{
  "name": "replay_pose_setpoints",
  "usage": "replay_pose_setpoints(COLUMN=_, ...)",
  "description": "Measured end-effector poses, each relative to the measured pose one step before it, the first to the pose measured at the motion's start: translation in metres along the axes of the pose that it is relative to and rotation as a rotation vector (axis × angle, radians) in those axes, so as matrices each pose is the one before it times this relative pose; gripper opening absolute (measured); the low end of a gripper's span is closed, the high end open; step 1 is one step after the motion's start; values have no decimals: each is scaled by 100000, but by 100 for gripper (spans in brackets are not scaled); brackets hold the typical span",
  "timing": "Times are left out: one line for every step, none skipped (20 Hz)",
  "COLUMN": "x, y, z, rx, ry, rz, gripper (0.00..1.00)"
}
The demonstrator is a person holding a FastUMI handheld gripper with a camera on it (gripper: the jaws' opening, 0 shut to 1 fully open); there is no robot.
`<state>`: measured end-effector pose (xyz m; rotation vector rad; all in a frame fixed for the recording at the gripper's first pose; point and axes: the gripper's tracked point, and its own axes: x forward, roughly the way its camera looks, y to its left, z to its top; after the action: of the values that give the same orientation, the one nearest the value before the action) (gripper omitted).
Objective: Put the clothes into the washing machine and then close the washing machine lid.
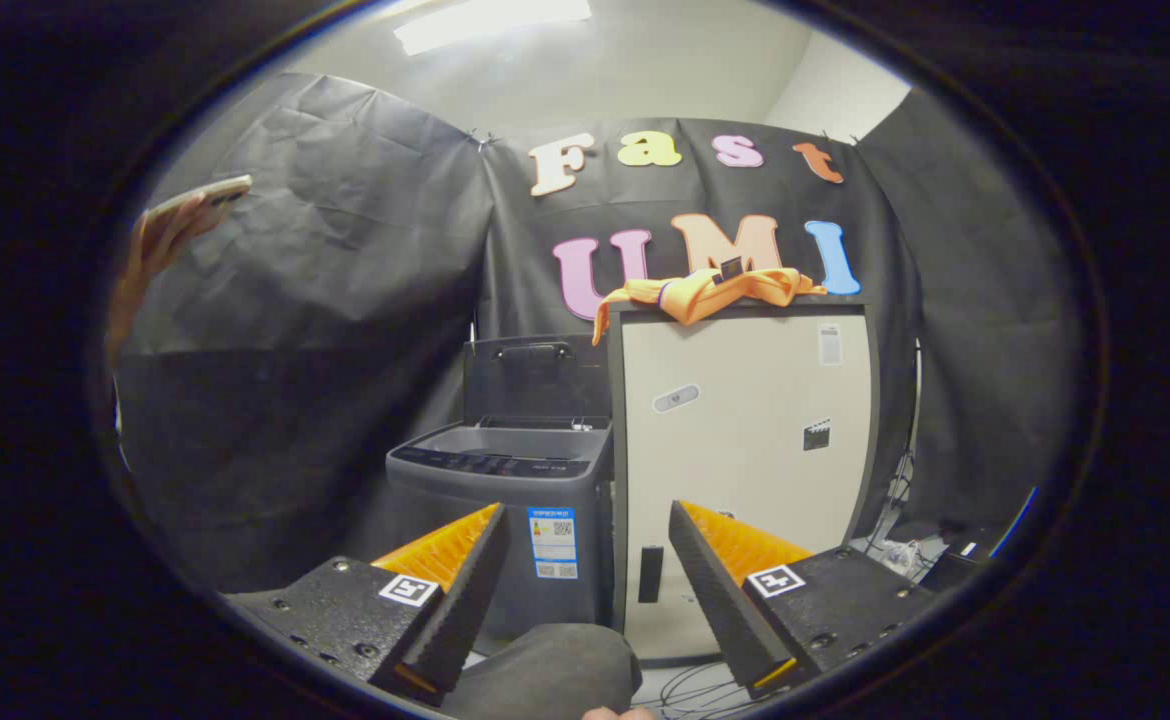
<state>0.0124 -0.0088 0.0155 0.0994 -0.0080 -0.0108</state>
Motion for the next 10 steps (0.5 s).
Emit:
replay_pose_setpoints(x=305, y=-284, z=407, rx=593, ry=-369, rz=-716, gripper=97)
replay_pose_setpoints(x=402, y=-357, z=250, rx=-70, ry=-131, rz=-637, gripper=97)
replay_pose_setpoints(x=425, y=-260, z=297, rx=-533, ry=-95, rz=-531, gripper=96)
replay_pose_setpoints(x=450, y=-185, z=142, rx=-612, ry=-9, rz=-414, gripper=96)
replay_pose_setpoints(x=497, y=-145, z=160, rx=-493, ry=191, rz=-219, gripper=96)
replay_pose_setpoints(x=535, y=-143, z=251, rx=-313, ry=147, rz=-458, gripper=96)
replay_pose_setpoints(x=552, y=-235, z=244, rx=-9, ry=209, rz=-646, gripper=96)
replay_pose_setpoints(x=667, y=-166, z=260, rx=-89, ry=255, rz=-589, gripper=96)
replay_pose_setpoints(x=656, y=-305, z=402, rx=-552, ry=306, rz=-984, gripper=96)
replay_pose_setpoints(x=665, y=-523, z=305, rx=-1124, ry=620, rz=-1601, gripper=96)
